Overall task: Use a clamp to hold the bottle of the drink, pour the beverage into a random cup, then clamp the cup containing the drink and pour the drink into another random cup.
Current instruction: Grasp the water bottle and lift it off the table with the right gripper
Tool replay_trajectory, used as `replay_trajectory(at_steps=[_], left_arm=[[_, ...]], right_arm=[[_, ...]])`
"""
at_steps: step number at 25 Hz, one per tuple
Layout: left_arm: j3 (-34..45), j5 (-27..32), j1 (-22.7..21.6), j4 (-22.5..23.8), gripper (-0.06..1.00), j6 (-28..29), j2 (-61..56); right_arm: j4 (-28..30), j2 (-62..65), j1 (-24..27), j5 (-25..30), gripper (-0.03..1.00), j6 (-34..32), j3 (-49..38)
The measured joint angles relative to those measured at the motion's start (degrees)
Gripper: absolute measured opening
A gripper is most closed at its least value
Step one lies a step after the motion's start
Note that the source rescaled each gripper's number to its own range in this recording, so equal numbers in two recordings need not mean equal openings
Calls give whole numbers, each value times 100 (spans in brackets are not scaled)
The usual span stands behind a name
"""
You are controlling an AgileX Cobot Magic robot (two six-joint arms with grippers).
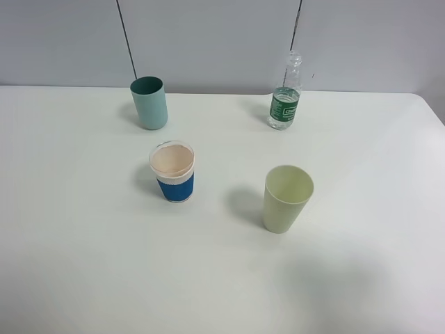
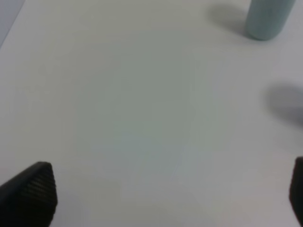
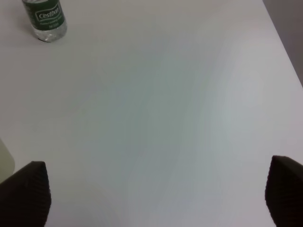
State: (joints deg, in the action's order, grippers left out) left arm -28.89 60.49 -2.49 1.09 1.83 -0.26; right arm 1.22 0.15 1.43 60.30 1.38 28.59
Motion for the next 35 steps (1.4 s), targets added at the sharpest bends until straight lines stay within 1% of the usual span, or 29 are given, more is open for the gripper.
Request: replay_trajectory(at_steps=[35], left_arm=[[0,0,0,0,100,0,0]], right_arm=[[0,0,0,0,79,0,0]])
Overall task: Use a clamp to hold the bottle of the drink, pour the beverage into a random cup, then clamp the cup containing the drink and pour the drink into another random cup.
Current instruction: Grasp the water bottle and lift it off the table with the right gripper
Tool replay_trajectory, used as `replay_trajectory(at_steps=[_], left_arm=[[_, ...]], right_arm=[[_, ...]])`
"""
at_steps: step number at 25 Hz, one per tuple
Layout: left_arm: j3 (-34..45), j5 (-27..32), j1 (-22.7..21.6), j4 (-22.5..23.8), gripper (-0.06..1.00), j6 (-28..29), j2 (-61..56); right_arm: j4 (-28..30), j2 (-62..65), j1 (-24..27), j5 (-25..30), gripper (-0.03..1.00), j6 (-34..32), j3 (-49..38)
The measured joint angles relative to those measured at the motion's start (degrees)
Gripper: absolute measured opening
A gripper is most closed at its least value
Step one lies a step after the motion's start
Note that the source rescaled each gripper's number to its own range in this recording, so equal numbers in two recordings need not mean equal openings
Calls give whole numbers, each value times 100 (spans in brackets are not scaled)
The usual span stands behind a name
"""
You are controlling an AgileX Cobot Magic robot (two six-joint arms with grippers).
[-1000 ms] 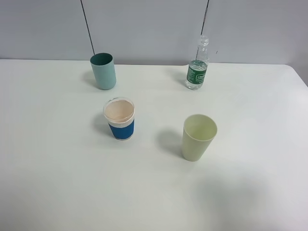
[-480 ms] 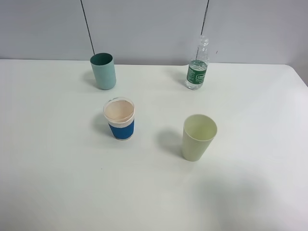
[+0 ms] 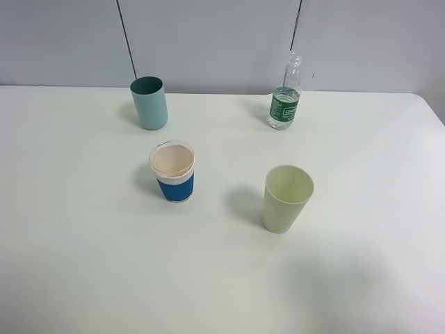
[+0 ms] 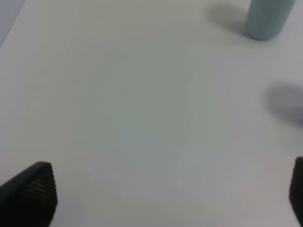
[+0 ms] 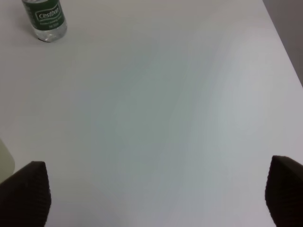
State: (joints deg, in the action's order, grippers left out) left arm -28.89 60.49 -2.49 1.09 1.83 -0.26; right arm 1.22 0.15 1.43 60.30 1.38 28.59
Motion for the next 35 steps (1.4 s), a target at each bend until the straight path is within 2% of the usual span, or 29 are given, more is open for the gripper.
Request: replay_trajectory(at_steps=[30,35], left_arm=[[0,0,0,0,100,0,0],[0,0,0,0,100,0,0]], right_arm=[[0,-61,0,0,79,-5,0],[72,-627,0,-343,79,-28,228]])
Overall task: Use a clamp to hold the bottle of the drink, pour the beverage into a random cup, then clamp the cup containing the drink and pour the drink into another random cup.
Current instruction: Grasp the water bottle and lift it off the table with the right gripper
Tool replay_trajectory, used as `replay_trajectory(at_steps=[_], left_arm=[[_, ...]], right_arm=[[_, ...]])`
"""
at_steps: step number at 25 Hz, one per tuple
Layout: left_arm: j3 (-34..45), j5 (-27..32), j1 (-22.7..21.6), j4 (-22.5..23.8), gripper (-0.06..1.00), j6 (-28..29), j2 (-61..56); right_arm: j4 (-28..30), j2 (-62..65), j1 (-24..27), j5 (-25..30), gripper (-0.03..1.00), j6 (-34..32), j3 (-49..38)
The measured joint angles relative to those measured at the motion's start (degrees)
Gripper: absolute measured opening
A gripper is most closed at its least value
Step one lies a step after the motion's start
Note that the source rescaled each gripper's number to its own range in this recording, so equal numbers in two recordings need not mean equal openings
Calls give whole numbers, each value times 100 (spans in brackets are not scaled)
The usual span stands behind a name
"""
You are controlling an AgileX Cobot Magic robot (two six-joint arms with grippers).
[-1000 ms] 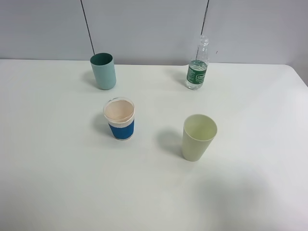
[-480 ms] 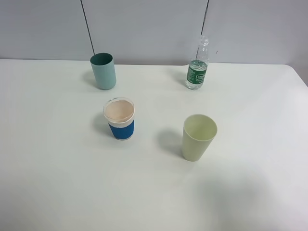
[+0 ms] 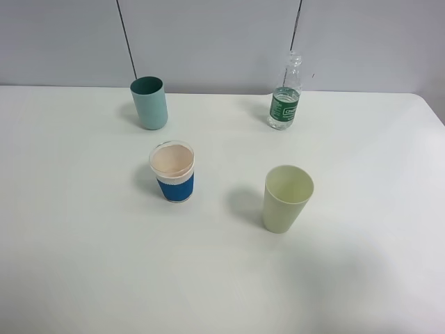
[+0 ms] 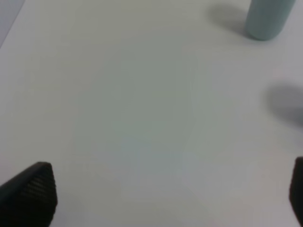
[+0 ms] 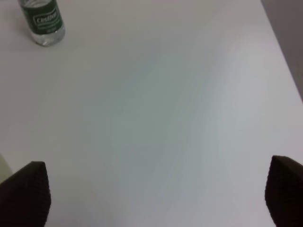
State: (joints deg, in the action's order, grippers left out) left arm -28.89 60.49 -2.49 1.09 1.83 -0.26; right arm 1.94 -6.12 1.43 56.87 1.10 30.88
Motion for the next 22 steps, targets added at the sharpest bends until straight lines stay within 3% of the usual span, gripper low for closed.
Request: replay_trajectory(at_steps=[8,17,22], left_arm=[[0,0,0,0,100,0,0],[0,0,0,0,100,0,0],[0,0,0,0,100,0,0]], right_arm=[[270,-1106,0,-1249,79,-5,180],[275,-2578,0,-3173,79,-5,180],[275,-3599,0,-3858,79,-5,180]])
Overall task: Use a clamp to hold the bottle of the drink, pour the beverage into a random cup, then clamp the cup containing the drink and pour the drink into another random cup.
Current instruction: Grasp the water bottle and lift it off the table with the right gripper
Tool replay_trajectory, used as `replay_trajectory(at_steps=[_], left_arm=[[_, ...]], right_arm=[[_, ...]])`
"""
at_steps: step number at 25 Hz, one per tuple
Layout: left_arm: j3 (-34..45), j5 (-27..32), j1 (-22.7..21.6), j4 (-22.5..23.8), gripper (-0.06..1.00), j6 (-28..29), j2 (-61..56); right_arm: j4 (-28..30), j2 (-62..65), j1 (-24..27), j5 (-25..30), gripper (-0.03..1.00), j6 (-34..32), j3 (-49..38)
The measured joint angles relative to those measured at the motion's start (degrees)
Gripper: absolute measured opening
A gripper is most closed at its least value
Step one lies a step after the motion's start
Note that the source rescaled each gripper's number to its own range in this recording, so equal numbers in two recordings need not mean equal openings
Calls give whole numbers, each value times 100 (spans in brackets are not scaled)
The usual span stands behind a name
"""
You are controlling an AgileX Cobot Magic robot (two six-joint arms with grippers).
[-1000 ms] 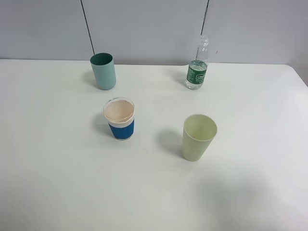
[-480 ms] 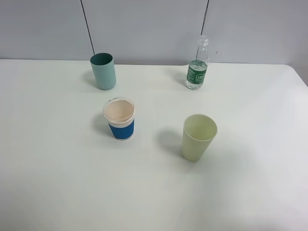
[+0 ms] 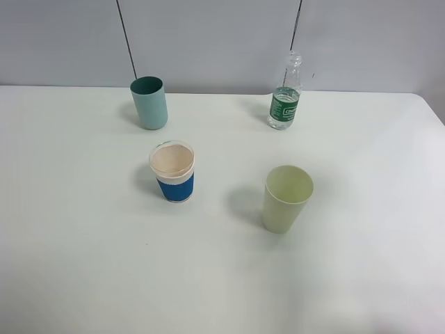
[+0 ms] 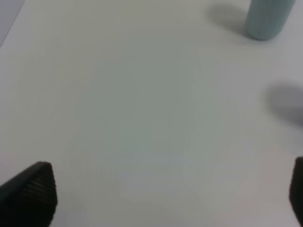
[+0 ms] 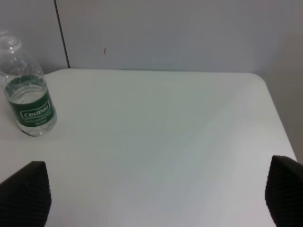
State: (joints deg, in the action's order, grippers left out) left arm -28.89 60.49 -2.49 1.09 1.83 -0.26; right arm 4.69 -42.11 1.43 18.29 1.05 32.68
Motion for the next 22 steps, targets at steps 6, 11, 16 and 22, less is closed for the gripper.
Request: replay_trajectory(at_steps=[6,11,16,22], left_arm=[[0,0,0,0,100,0,0],[0,0,0,0,100,0,0],[0,0,0,0,100,0,0],[0,0,0,0,100,0,0]], right_arm=[[0,-1352,0,-590,79,0,2],[-23,-2181,0,-1216,79,0,6],[53,-2847,0,-1829,79,-6,6],[582,-3572,0,-2747,79,-6,6]])
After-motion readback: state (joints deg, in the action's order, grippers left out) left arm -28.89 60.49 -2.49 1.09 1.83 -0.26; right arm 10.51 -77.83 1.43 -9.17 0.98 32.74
